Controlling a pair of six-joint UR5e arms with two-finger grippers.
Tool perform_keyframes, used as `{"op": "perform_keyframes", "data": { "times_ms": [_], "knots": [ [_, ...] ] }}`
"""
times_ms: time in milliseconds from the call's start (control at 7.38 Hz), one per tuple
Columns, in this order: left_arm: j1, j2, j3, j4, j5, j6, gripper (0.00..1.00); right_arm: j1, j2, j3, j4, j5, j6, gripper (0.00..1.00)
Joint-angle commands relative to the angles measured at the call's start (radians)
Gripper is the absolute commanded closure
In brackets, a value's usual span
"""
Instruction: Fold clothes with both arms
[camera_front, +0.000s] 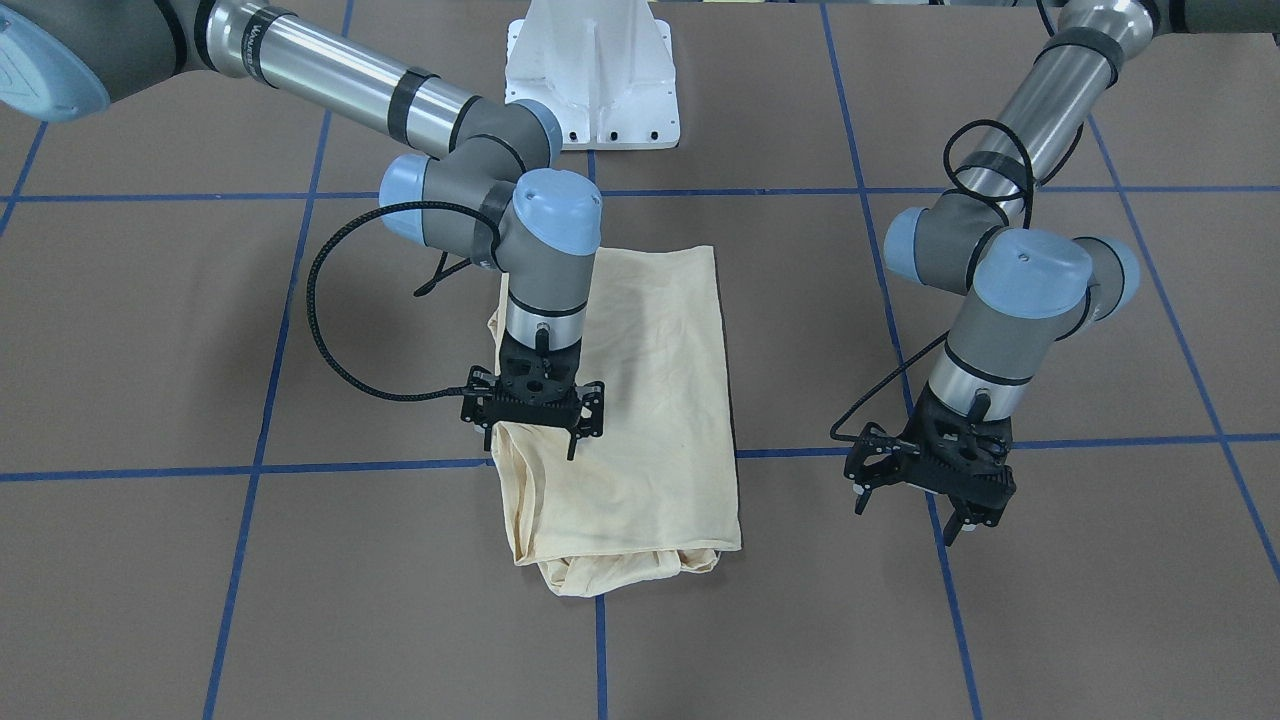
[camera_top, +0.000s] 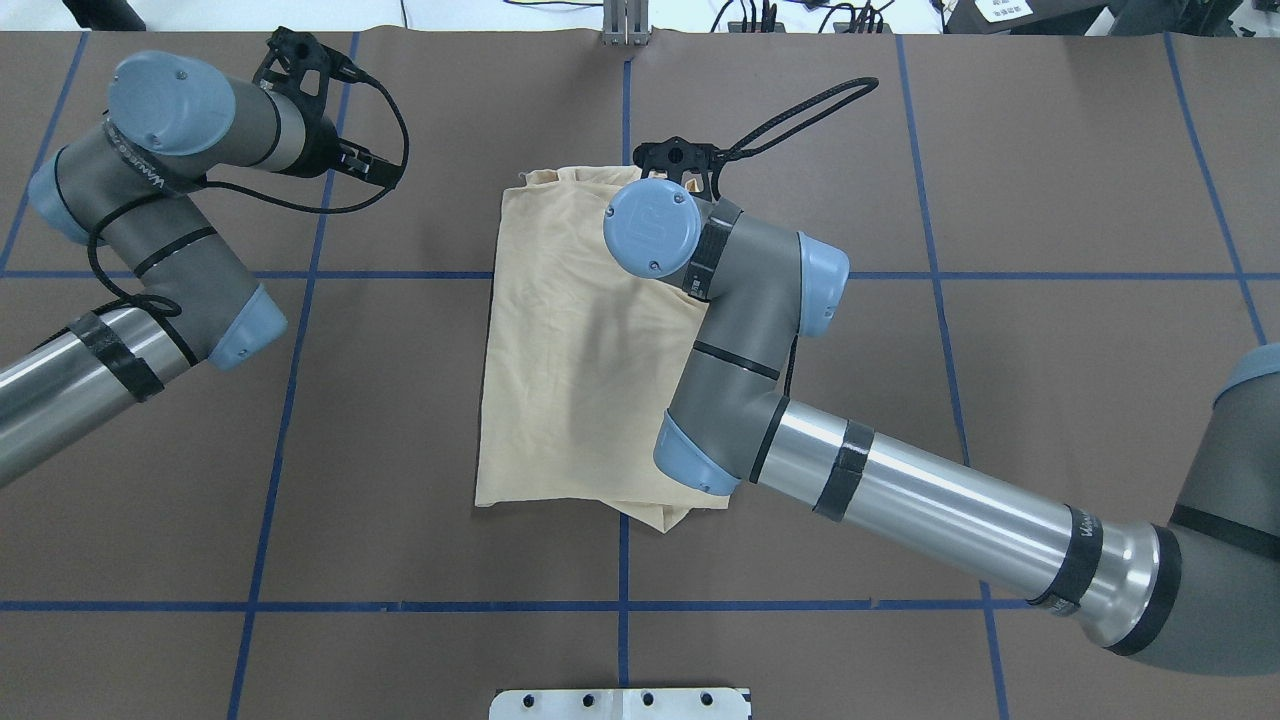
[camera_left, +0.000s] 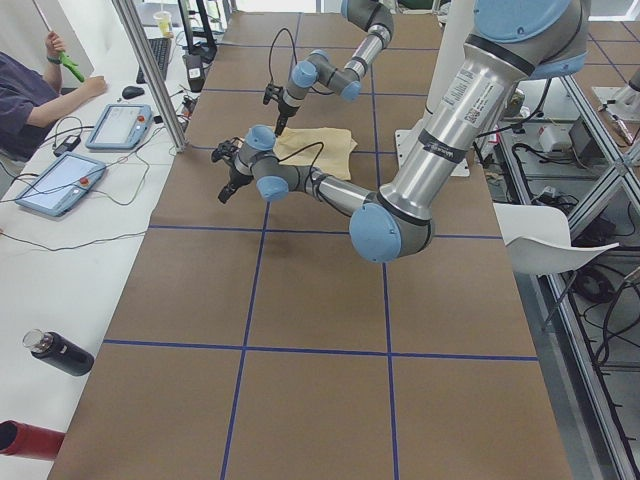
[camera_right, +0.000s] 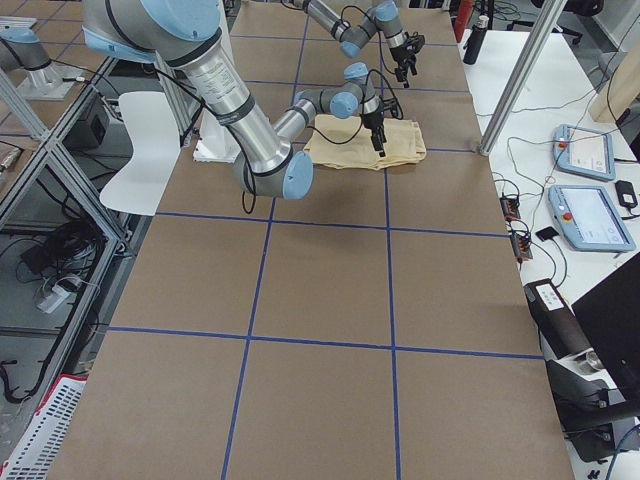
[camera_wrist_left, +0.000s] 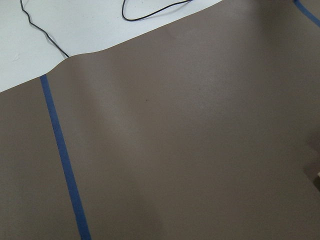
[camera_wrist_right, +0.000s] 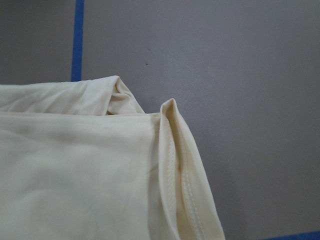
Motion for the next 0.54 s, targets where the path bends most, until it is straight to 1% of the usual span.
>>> {"op": "perform_keyframes", "data": {
  "times_ms": [0,136,271,407],
  "knots": [
    [0.0,0.0,0.002,0.0,0.0,0.002,0.0,0.034,0.006,-0.058,0.008,-0.001,-0.093,0.0],
    [0.009,0.0,0.002,0.0,0.0,0.002,0.0,0.043,-0.001,-0.069,0.005,0.001,-0.119,0.0],
    [0.009,0.0,0.001,0.0,0.0,0.0,0.0,0.048,-0.009,-0.075,-0.024,0.002,-0.154,0.0],
    [0.009,0.0,0.002,0.0,0.0,0.002,0.0,0.055,-0.015,-0.072,-0.084,0.002,-0.199,0.0]
  ]
}}
